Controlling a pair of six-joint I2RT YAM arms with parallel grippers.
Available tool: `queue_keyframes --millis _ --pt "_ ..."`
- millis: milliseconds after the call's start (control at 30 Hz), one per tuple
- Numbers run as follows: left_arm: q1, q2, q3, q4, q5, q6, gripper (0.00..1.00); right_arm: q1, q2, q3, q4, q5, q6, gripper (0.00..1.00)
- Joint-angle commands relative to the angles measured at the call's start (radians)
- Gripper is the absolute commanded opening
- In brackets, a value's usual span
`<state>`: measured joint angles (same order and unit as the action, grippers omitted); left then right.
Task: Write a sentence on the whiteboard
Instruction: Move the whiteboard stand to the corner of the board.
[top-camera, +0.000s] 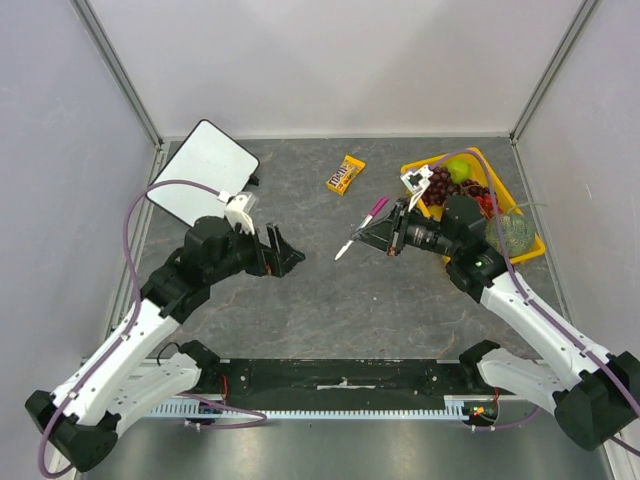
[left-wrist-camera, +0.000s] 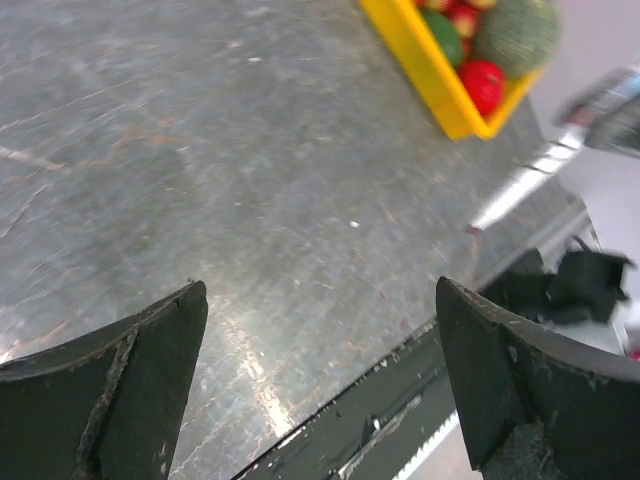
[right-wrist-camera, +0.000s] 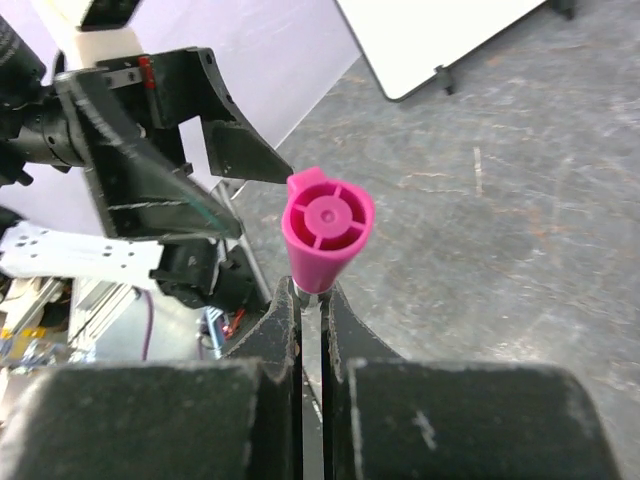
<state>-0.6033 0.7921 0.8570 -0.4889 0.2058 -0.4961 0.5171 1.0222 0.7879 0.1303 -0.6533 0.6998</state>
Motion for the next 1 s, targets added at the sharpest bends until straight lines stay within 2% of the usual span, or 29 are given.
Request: queue_keyframes --millis 0,100,367,500,567,633,767,967 --pt "0.082 0.155 0.014 -0.019 -0.129 -0.169 1.00 -0.052 -0.042 0.004 -0.061 0.038 -0.075 0.00" --pt "0.129 0.283 0.066 -0.022 -0.129 -0.205 0.99 -0.072 -0.040 -0.003 -0.092 0.023 -0.105 0.00" --pt "0.200 0.530 0.178 -0.066 -0.373 -0.352 0.96 -0.097 -0.033 -0.021 -0.129 -0.009 -0.144 0.00" --pt "0.250 0.647 0.244 -0.109 -0.454 -0.430 0.91 -0.100 -0.022 -0.027 -0.127 -0.028 -0.157 0.00" --pt "0.258 0.696 0.286 -0.157 -0.525 -0.484 0.85 -0.100 -0.014 -0.030 -0.129 -0.042 -0.158 0.00" --pt "0.264 0.737 0.324 -0.184 -0.575 -0.518 0.81 -0.098 -0.008 -0.033 -0.127 -0.054 -0.161 0.00" --pt "0.264 0.814 0.382 -0.235 -0.618 -0.529 0.80 -0.101 -0.013 -0.038 -0.127 -0.063 -0.161 0.00" --pt "0.263 0.832 0.405 -0.246 -0.713 -0.516 0.79 -0.103 -0.017 -0.045 -0.127 -0.077 -0.161 0.00"
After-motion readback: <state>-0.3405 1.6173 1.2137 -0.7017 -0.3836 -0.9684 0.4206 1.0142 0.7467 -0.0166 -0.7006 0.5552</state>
